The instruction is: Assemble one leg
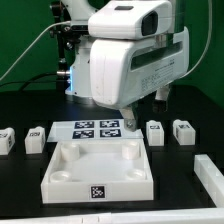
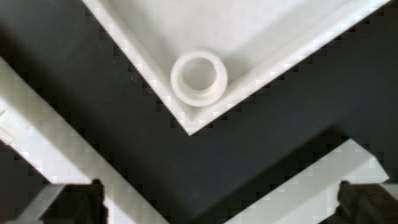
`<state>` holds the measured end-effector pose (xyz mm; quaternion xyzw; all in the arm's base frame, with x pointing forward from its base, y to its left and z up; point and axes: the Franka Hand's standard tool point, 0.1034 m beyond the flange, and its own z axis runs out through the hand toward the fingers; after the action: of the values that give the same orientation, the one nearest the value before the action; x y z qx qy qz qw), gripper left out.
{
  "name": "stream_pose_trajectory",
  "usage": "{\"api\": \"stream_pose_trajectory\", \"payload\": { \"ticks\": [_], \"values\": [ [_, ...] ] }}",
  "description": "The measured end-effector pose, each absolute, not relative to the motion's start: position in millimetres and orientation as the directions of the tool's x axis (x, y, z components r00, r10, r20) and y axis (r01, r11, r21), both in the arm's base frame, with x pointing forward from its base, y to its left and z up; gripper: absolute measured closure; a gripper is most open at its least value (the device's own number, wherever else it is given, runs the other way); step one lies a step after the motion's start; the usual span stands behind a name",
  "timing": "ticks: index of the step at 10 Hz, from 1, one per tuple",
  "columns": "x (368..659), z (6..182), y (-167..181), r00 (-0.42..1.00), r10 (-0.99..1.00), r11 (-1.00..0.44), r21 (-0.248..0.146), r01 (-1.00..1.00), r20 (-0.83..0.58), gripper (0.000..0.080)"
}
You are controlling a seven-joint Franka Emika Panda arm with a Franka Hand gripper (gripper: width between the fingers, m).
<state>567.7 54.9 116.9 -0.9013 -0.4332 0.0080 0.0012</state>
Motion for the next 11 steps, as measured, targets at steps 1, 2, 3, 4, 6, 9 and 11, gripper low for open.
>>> {"api": "stream_pose_trajectory", "payload": {
  "ticks": [1,2,3,4,6,9,11],
  "values": [
    [567.7,116.9,54.9,0.625,0.781,-0.625,-0.009,0.781,-0.013,0.0150],
    [567.7,116.9,54.9,0.625,0.781,-0.625,-0.009,0.781,-0.013,0.0150],
    [567.7,116.9,54.9,0.625,0.781,-0.625,-0.009,0.781,-0.013,0.0150],
    [567.7,116.9,54.9,0.625,0.781,-0.625,-0.009,0.781,-0.013,0.0150],
    [567.7,116.8,54.9,0.625,0.781,-0.625,-0.009,0.781,-0.013,0.0150],
    [550.9,113.6,51.6,0.560,0.828,-0.560,-0.014,0.828,-0.018,0.0150],
    [524.2,106.5,30.9,0.311,0.950,-0.311,-0.014,0.950,-0.014,0.0150]
  ]
}}
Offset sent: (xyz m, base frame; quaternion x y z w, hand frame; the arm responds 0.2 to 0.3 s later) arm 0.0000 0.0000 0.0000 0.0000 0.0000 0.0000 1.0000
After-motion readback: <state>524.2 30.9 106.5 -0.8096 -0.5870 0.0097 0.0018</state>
